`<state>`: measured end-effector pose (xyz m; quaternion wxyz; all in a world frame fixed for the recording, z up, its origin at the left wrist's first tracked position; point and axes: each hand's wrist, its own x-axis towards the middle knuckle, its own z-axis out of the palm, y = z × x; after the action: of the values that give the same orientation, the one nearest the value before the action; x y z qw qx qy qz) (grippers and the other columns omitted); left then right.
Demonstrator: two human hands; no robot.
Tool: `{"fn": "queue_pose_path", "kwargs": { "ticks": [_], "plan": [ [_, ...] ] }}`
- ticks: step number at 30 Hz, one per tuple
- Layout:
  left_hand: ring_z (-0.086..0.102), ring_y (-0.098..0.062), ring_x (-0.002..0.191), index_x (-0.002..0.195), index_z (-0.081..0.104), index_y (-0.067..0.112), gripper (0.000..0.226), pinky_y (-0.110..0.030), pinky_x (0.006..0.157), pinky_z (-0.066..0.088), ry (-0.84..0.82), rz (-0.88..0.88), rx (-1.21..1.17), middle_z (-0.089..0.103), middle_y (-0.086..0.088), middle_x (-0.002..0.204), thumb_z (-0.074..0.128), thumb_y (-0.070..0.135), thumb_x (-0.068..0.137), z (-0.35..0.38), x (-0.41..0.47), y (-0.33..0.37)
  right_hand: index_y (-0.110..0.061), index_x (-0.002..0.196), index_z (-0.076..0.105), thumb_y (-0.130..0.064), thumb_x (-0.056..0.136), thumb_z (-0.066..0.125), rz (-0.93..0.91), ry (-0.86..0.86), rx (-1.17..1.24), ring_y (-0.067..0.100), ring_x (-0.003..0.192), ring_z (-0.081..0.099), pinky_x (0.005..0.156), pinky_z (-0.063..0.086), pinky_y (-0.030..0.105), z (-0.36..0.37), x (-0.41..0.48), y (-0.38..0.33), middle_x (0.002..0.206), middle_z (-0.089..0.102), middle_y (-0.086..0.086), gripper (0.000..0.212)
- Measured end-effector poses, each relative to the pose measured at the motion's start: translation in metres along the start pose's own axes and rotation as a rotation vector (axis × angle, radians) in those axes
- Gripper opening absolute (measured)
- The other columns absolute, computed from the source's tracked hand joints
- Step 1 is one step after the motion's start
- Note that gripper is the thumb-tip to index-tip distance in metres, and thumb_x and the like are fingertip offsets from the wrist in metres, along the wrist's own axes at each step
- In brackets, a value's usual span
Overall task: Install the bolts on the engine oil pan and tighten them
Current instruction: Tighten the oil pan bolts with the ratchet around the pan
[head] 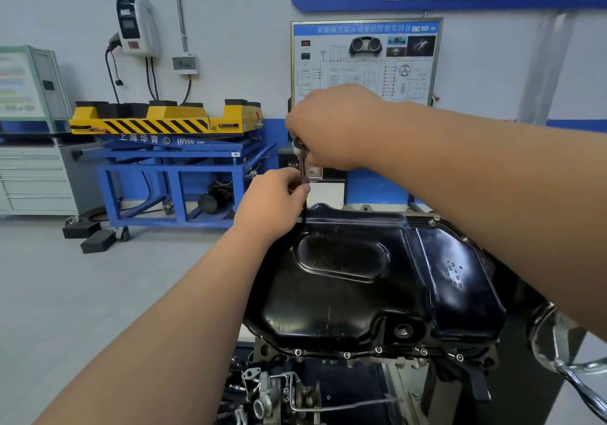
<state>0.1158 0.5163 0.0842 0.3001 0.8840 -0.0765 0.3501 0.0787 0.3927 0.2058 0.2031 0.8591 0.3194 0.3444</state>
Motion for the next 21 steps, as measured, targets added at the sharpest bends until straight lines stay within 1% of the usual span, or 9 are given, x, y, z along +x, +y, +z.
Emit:
{"fn": "queue_pose_path", "kwargs": {
  "ticks": [3, 5, 7, 10, 13, 14, 16, 18, 21],
  "plan": [
    [0.06, -0.01, 0.075, 0.089, 0.062, 0.027, 0.013, -0.03, 0.064, 0.051, -0.016, -0.049, 0.009, 0.063, 0.011, 0.078, 0.058, 0.04, 0.087, 0.001, 0.004, 0.003, -0.018, 0.062, 0.034, -0.032, 0.092, 0.053, 0.03, 0.033, -0.015, 0.016, 0.051, 0.034, 0.046, 0.022, 0.024, 0.004, -0.004, -0.002, 0.065, 0.035, 0.0, 0.038],
    [0.057, -0.01, 0.068, 0.079, 0.057, 0.028, 0.017, -0.027, 0.057, 0.045, -0.045, -0.071, 0.038, 0.061, 0.009, 0.07, 0.062, 0.044, 0.084, 0.001, 0.01, 0.006, -0.019, 0.061, 0.035, -0.051, 0.091, 0.048, 0.131, 0.026, 0.057, 0.015, 0.052, 0.033, 0.047, 0.021, 0.025, 0.008, -0.005, -0.007, 0.064, 0.037, -0.001, 0.046],
    [0.059, -0.014, 0.066, 0.074, 0.06, 0.021, 0.022, -0.028, 0.056, 0.045, -0.054, -0.106, 0.038, 0.062, 0.004, 0.067, 0.065, 0.04, 0.084, 0.003, 0.017, 0.008, -0.018, 0.063, 0.034, -0.06, 0.089, 0.045, 0.235, -0.01, 0.136, 0.015, 0.053, 0.032, 0.047, 0.021, 0.026, 0.01, -0.002, -0.007, 0.065, 0.037, -0.001, 0.05],
    [0.056, -0.015, 0.062, 0.063, 0.054, 0.018, 0.03, -0.028, 0.053, 0.043, 0.056, -0.147, 0.046, 0.058, 0.002, 0.063, 0.063, 0.034, 0.087, 0.011, 0.015, 0.008, -0.017, 0.065, 0.041, -0.046, 0.088, 0.057, 0.123, -0.005, 0.11, 0.015, 0.053, 0.037, 0.046, 0.023, 0.024, 0.008, 0.005, 0.004, 0.066, 0.04, -0.001, 0.041],
    [0.057, -0.02, 0.068, 0.073, 0.057, 0.018, 0.023, -0.032, 0.058, 0.047, 0.08, -0.114, 0.126, 0.061, -0.001, 0.071, 0.056, 0.032, 0.091, 0.015, 0.01, 0.008, -0.016, 0.089, 0.058, -0.025, 0.09, 0.056, -0.054, 0.004, 0.07, 0.023, 0.071, 0.055, 0.052, 0.035, 0.028, 0.01, 0.009, 0.012, 0.082, 0.053, 0.002, 0.01],
    [0.058, -0.019, 0.069, 0.076, 0.059, 0.017, 0.021, -0.03, 0.056, 0.046, 0.074, -0.102, 0.123, 0.062, -0.001, 0.072, 0.055, 0.031, 0.091, 0.014, 0.011, 0.007, -0.016, 0.093, 0.058, -0.024, 0.09, 0.055, -0.065, 0.016, 0.074, 0.026, 0.078, 0.058, 0.055, 0.037, 0.029, 0.012, 0.009, 0.014, 0.087, 0.055, 0.003, 0.009],
    [0.059, -0.018, 0.069, 0.081, 0.062, 0.017, 0.018, -0.029, 0.056, 0.045, 0.053, -0.085, 0.106, 0.064, 0.0, 0.074, 0.054, 0.03, 0.091, 0.011, 0.012, 0.006, -0.014, 0.078, 0.052, -0.034, 0.09, 0.053, -0.033, 0.057, 0.083, 0.024, 0.068, 0.055, 0.051, 0.033, 0.027, 0.013, 0.006, 0.014, 0.075, 0.05, 0.001, 0.023],
    [0.058, -0.018, 0.068, 0.076, 0.058, 0.023, 0.018, -0.034, 0.059, 0.049, 0.033, -0.043, 0.1, 0.062, 0.002, 0.071, 0.052, 0.029, 0.092, 0.012, 0.01, 0.007, -0.018, 0.063, 0.041, -0.049, 0.087, 0.052, 0.078, 0.04, 0.111, 0.017, 0.054, 0.041, 0.047, 0.025, 0.024, 0.013, 0.003, 0.011, 0.064, 0.041, -0.002, 0.041],
    [0.055, -0.019, 0.065, 0.075, 0.048, 0.025, 0.019, -0.038, 0.064, 0.048, 0.035, -0.029, 0.04, 0.052, 0.006, 0.066, 0.048, 0.028, 0.094, 0.018, 0.007, 0.008, -0.02, 0.059, 0.042, -0.064, 0.086, 0.045, 0.216, -0.088, 0.259, 0.014, 0.053, 0.038, 0.048, 0.025, 0.025, 0.012, 0.002, 0.001, 0.059, 0.043, -0.002, 0.052]
  ]
}}
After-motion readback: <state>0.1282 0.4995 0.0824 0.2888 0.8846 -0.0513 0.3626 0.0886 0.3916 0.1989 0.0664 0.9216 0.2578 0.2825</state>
